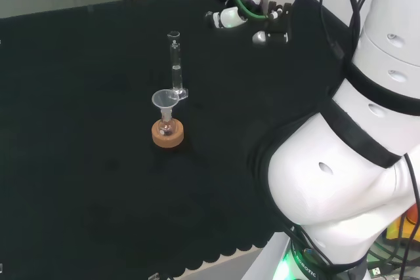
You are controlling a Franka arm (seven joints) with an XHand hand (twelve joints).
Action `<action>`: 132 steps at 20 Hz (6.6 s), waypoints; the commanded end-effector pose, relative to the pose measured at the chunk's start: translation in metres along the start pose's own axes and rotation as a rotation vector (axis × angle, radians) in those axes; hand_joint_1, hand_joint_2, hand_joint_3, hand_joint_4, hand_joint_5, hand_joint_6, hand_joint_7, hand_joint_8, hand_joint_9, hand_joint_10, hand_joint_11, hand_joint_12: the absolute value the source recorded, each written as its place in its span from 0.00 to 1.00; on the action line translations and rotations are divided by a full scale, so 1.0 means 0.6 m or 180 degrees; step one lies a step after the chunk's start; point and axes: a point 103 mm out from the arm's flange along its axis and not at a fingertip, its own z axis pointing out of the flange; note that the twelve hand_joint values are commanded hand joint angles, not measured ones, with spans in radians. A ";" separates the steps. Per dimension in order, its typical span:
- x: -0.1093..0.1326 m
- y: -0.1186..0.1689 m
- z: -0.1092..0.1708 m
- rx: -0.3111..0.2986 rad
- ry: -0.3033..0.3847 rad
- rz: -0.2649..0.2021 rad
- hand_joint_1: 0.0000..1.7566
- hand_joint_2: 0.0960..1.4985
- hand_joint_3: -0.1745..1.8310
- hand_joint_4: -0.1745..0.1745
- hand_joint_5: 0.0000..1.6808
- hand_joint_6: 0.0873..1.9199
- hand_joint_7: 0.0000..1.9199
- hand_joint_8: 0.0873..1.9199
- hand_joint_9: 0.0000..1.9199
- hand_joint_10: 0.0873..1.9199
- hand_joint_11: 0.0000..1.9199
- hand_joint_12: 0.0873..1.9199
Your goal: Pick up the graduated cylinder.
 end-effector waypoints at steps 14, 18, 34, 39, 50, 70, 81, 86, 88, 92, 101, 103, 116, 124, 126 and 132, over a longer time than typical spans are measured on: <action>0.005 0.071 0.161 -0.0065 0.0778 -0.0475 0.33 0.55 0.20 0.42 0.23 0.00 0.15 0.31 0.25 0.30 0.08 0.70; 0.000 0.078 0.182 -0.0049 0.0950 -0.0548 0.33 0.55 0.20 0.41 0.24 0.00 0.13 0.30 0.23 0.29 0.08 0.70; 0.024 0.116 0.264 -0.0208 0.1598 -0.0890 0.47 0.49 0.23 0.41 0.28 0.00 0.19 0.29 0.30 0.27 0.13 0.68; 0.036 0.121 0.276 -0.0218 0.1754 -0.1015 0.48 0.49 0.25 0.41 0.28 0.00 0.20 0.29 0.31 0.26 0.15 0.68; 0.049 0.122 0.302 -0.0197 0.1892 -0.1142 0.48 0.44 0.29 0.41 0.31 0.00 0.24 0.29 0.34 0.24 0.18 0.66; 0.052 0.139 0.327 -0.0271 0.2138 -0.1126 0.53 0.42 0.33 0.40 0.33 0.00 0.27 0.28 0.39 0.23 0.23 0.64; 0.056 0.140 0.328 -0.0365 0.2214 -0.1117 0.58 0.42 0.33 0.42 0.42 0.11 0.34 0.27 0.50 0.15 0.38 0.55; 0.057 0.142 0.332 -0.0367 0.2248 -0.1112 0.58 0.42 0.33 0.43 0.41 0.17 0.35 0.27 0.52 0.12 0.40 0.53; 0.057 0.143 0.334 -0.0362 0.2245 -0.1113 0.59 0.42 0.33 0.43 0.40 0.18 0.35 0.27 0.52 0.12 0.40 0.53; 0.057 0.145 0.337 -0.0357 0.2240 -0.1116 0.58 0.42 0.33 0.42 0.38 0.19 0.34 0.27 0.52 0.11 0.41 0.53; 0.058 0.146 0.334 -0.0370 0.2264 -0.1087 0.58 0.43 0.33 0.41 0.35 0.21 0.34 0.27 0.52 0.10 0.41 0.53; 0.059 0.148 0.332 -0.0370 0.2258 -0.1081 0.58 0.43 0.33 0.41 0.34 0.21 0.35 0.28 0.53 0.11 0.42 0.53; 0.057 0.151 0.343 -0.0371 0.2253 -0.1056 0.59 0.43 0.33 0.42 0.34 0.25 0.40 0.27 0.57 0.09 0.48 0.50; 0.056 0.154 0.339 -0.0417 0.2215 -0.1011 0.61 0.46 0.34 0.48 0.46 0.26 0.45 0.26 0.62 0.06 0.53 0.46; 0.054 0.154 0.338 -0.0427 0.2191 -0.0993 0.62 0.50 0.35 0.50 0.49 0.25 0.48 0.26 0.63 0.05 0.55 0.45; 0.048 0.153 0.329 -0.0387 0.2011 -0.0970 0.65 0.58 0.36 0.46 0.50 0.26 0.50 0.26 0.65 0.02 0.58 0.42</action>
